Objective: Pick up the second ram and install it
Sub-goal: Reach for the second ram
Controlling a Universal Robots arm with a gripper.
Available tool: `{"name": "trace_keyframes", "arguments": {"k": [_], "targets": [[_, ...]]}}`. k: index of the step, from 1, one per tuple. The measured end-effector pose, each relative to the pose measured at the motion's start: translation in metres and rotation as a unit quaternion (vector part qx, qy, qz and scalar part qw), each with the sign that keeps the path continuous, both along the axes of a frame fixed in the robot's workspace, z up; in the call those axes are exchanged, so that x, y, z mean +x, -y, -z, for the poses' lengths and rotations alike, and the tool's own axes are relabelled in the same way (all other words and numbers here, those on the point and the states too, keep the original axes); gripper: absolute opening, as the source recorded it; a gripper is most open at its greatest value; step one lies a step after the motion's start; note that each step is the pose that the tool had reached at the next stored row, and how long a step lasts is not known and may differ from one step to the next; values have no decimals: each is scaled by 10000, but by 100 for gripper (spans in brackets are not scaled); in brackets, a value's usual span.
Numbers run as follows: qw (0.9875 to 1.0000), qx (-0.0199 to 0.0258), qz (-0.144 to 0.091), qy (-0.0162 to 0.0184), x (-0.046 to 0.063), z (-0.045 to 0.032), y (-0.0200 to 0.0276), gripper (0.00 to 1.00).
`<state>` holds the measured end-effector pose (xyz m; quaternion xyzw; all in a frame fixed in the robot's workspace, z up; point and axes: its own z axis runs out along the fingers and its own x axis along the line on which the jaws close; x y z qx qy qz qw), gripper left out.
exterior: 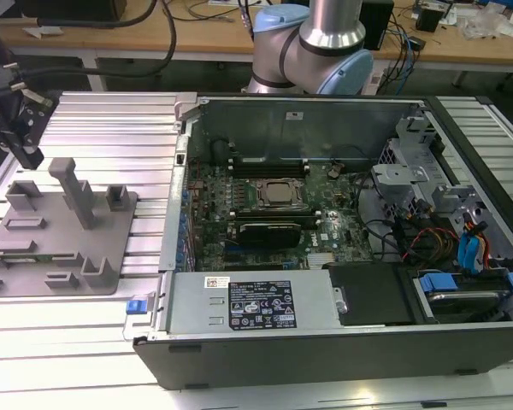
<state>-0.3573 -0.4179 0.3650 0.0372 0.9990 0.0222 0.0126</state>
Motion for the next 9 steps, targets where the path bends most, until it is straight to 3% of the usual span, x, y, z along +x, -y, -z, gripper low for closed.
{"name": "trace_keyframes", "arguments": {"k": [9], "targets": [[10000,-1,0,-1,-171,106,18,8]]}}
